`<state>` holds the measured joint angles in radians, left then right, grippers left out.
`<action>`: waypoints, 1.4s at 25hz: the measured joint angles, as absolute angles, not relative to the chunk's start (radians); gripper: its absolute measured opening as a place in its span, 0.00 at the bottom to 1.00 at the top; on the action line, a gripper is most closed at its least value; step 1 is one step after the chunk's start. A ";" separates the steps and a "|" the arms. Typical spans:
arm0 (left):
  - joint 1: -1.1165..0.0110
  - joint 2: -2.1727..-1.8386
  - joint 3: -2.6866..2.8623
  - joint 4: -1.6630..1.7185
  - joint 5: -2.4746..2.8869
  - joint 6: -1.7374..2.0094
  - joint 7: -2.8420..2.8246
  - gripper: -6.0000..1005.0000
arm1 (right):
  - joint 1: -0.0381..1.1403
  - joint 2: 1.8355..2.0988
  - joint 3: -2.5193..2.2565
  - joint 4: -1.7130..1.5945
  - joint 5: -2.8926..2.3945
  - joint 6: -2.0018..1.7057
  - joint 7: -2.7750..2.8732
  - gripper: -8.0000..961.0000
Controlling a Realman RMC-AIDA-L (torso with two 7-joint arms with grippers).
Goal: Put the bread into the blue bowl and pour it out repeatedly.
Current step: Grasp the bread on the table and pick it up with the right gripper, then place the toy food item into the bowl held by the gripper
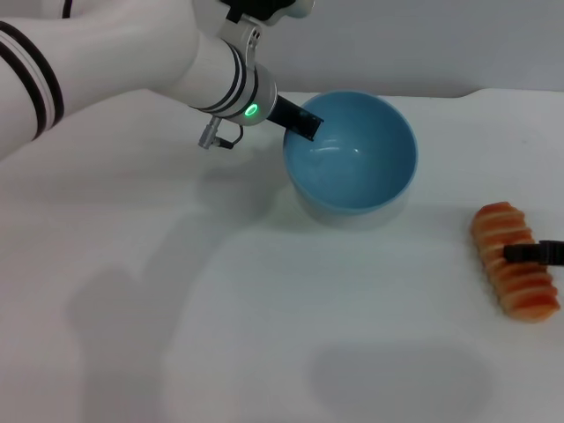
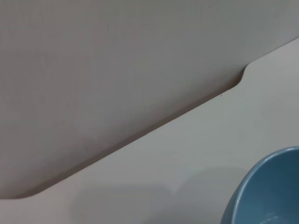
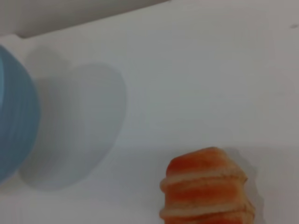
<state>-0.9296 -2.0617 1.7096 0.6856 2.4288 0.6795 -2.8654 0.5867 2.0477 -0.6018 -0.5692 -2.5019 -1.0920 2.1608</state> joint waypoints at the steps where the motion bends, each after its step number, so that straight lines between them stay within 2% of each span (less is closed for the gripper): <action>1: -0.928 -2.062 1.709 0.686 2.429 0.679 -2.865 0.00 | 0.587 2.048 -0.609 -0.569 -2.502 -1.092 2.160 0.47; 11: -0.919 -2.062 1.708 0.687 2.424 0.678 -2.865 0.00 | 0.571 2.049 -0.604 -0.591 -2.448 -1.145 2.085 0.35; 20: -0.916 -2.064 1.709 0.687 2.423 0.678 -2.866 0.00 | 0.499 2.050 -0.610 -0.783 -2.186 -1.317 2.012 0.31; 24: -0.917 -2.069 1.715 0.690 2.416 0.693 -2.871 0.00 | 0.491 2.058 -0.613 -0.814 -2.024 -1.386 1.929 0.28; 35: -0.940 -2.073 1.833 0.698 2.255 0.726 -2.868 0.00 | 0.649 2.065 -0.698 -0.582 -1.946 -1.319 1.797 0.20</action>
